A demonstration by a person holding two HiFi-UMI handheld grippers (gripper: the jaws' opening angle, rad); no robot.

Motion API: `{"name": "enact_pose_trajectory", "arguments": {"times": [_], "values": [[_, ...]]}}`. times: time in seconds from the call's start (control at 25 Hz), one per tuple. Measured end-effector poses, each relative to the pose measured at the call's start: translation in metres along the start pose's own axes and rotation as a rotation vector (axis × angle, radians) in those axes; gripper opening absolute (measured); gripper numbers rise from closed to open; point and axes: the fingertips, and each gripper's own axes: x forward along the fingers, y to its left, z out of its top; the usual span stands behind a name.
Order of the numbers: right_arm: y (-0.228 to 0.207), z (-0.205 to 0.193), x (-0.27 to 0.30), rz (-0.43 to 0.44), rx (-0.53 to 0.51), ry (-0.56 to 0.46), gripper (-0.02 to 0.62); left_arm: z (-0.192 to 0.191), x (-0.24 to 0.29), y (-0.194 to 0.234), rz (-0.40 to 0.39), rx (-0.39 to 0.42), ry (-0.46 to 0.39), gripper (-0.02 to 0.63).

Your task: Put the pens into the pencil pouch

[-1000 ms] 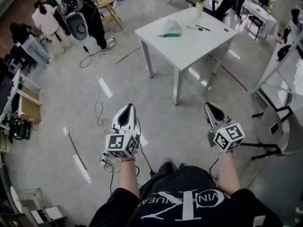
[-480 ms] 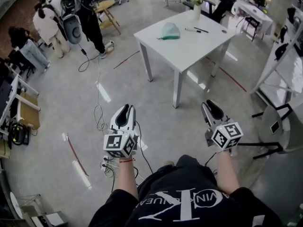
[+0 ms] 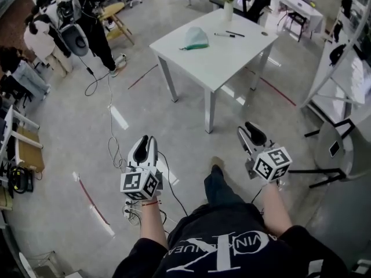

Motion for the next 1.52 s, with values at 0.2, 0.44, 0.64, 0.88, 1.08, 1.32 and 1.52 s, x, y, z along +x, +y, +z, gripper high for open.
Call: {"name": "enact_pose_trajectory", "arguments": {"times": [0.2,0.44,0.64,0.88,1.08,1.32,1.52], "values": [[-0.032,-0.001,0.040,-0.001,0.015,0.023,0.144,0.005,0.054,0.012,-0.015,0.000,0.009,0.071],[-0.072,0.017,0.094,-0.003,0.010,0.032,0.146,0.016,0.129,0.026,-0.036,-0.007,0.004,0.071],[-0.110,0.026,0.128,-0.007,0.016,0.055,0.147,0.013,0.187,0.022,-0.070,0.004,0.038,0.071],[-0.150,0.035,0.165,0.000,0.017,0.070,0.149,0.021,0.253,0.026,-0.075,-0.012,0.035,0.071],[-0.182,0.041,0.188,0.006,0.020,0.077,0.150,0.026,0.306,0.020,-0.092,-0.011,0.031,0.071],[-0.212,0.047,0.209,0.014,0.010,0.086,0.153,0.021,0.356,0.006,-0.124,-0.020,0.029,0.071],[-0.230,0.053,0.221,0.012,0.009,0.082,0.155,0.026,0.383,0.001,-0.141,-0.003,0.030,0.071]]}}
